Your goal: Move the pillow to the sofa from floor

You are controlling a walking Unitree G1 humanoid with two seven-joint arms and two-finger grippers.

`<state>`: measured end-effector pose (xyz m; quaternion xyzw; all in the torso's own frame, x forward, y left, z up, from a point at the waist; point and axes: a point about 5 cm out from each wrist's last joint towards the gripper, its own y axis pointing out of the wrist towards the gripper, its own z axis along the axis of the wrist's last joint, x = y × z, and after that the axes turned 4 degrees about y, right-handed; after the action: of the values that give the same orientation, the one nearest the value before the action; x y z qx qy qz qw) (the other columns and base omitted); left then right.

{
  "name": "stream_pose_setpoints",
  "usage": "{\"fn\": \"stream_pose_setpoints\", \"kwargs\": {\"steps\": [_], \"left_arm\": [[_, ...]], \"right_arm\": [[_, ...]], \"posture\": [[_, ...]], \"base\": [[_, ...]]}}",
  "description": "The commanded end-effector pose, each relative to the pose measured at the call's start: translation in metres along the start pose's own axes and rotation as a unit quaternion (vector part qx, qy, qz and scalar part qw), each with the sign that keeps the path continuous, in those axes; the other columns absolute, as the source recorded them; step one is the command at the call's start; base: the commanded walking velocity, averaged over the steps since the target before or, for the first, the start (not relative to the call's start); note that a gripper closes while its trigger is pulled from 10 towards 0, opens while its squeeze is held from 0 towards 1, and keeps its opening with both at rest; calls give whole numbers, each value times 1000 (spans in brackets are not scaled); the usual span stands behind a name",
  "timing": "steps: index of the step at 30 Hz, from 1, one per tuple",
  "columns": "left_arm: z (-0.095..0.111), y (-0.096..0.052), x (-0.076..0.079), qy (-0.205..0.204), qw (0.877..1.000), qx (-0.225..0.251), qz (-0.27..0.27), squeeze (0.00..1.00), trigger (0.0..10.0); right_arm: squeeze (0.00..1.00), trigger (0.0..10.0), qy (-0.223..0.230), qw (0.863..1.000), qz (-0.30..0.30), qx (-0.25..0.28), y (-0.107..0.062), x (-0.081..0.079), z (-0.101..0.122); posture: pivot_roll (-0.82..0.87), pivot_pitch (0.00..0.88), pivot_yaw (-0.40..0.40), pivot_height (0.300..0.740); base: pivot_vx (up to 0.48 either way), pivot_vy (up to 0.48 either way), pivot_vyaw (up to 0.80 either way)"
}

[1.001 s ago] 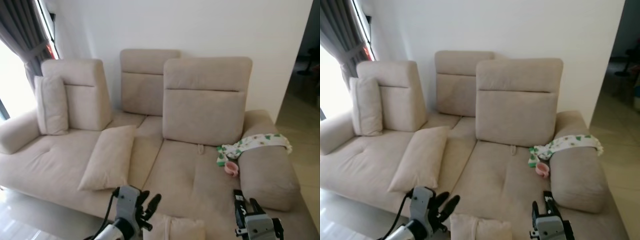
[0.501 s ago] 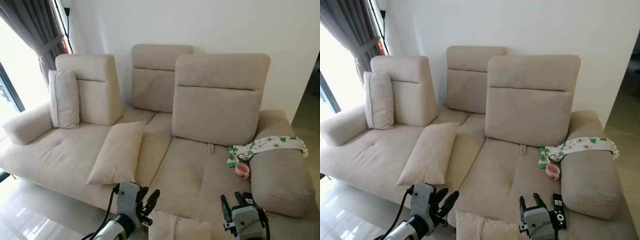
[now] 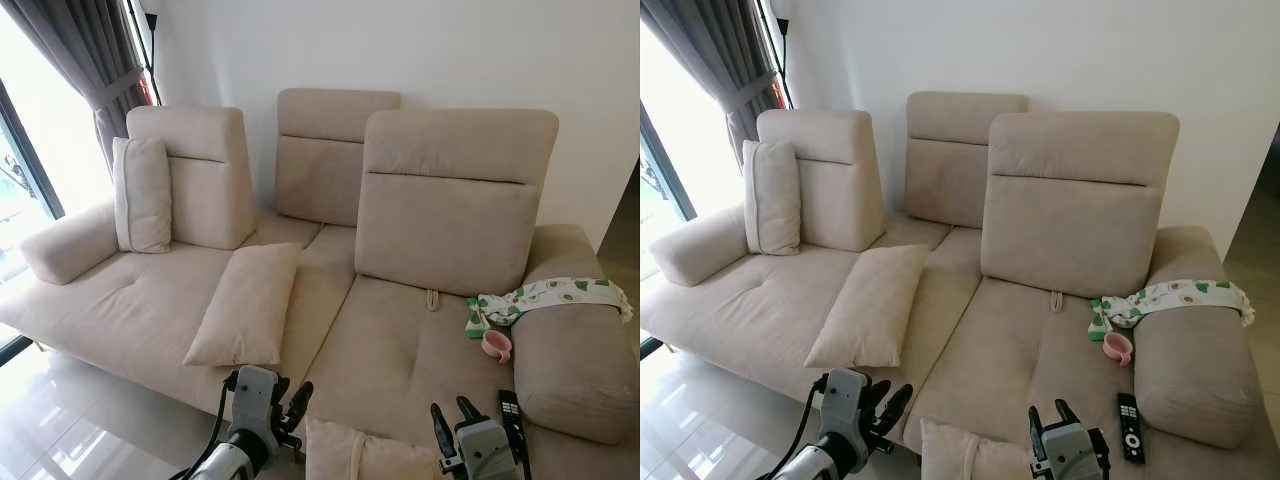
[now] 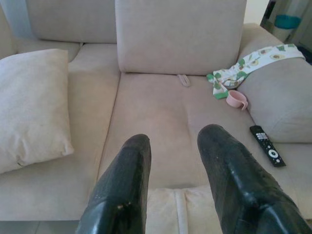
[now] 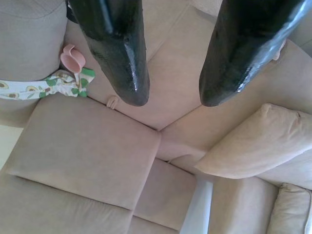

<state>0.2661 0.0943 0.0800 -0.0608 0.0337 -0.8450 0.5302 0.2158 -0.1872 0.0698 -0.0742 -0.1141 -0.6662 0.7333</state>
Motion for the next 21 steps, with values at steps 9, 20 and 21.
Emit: {"fn": "stream_pose_setpoints", "kwargs": {"steps": [9,20,21], "left_arm": [[-3,1,-3,11,1000,-4,6,0,10000],[-3,1,-4,13,1000,-4,5,0,10000],[-3,1,-4,13,1000,-4,5,0,10000]], "right_arm": [[0,10000,10,1000,7,-1,0,-3,-4],[0,10000,11,1000,4,-1,-1,-3,-5],[0,10000,11,1000,4,-1,-1,-3,-5]], "posture": [[116,0,79,675],[112,3,80,640],[112,3,80,640]], "base": [[0,0,0],[0,0,0],[0,0,0]]}}
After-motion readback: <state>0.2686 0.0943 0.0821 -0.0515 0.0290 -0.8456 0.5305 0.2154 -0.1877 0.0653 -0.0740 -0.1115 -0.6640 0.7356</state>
